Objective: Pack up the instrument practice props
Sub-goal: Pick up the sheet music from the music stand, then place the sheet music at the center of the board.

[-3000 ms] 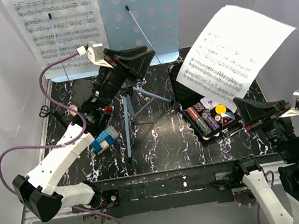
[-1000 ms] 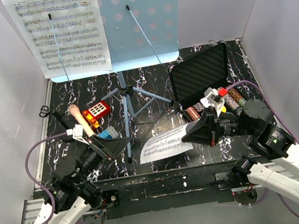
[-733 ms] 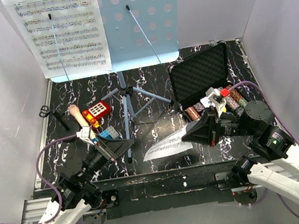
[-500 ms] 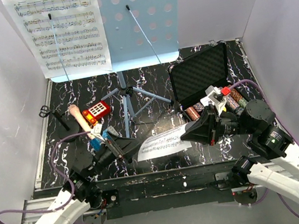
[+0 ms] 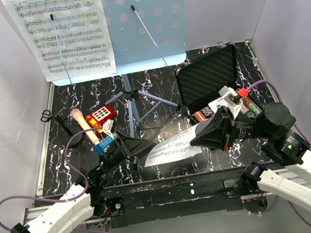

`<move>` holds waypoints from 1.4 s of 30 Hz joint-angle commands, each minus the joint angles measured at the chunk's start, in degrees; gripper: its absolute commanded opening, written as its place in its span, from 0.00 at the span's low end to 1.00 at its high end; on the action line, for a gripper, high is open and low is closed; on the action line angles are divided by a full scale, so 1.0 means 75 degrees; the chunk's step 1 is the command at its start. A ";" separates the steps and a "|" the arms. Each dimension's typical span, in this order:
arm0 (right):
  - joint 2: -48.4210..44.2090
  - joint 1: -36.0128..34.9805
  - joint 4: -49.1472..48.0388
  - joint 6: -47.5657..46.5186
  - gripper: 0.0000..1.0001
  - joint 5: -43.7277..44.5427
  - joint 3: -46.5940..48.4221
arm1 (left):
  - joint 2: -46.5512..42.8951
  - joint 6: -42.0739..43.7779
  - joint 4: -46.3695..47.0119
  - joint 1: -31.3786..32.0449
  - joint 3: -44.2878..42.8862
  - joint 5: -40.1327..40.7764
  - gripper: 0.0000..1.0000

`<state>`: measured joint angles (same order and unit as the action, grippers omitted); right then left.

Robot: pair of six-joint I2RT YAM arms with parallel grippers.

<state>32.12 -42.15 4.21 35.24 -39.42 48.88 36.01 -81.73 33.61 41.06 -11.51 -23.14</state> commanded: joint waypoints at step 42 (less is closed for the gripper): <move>0.1227 -0.0720 -0.1282 -0.0192 0.01 0.1002 -0.2198 | -0.2211 0.4898 -0.8148 -0.0154 -0.4138 0.3307 0.98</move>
<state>44.10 -47.29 0.82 27.62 -33.34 46.72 21.47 -46.48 -23.64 40.18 -41.32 -0.08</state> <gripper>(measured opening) 0.023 0.975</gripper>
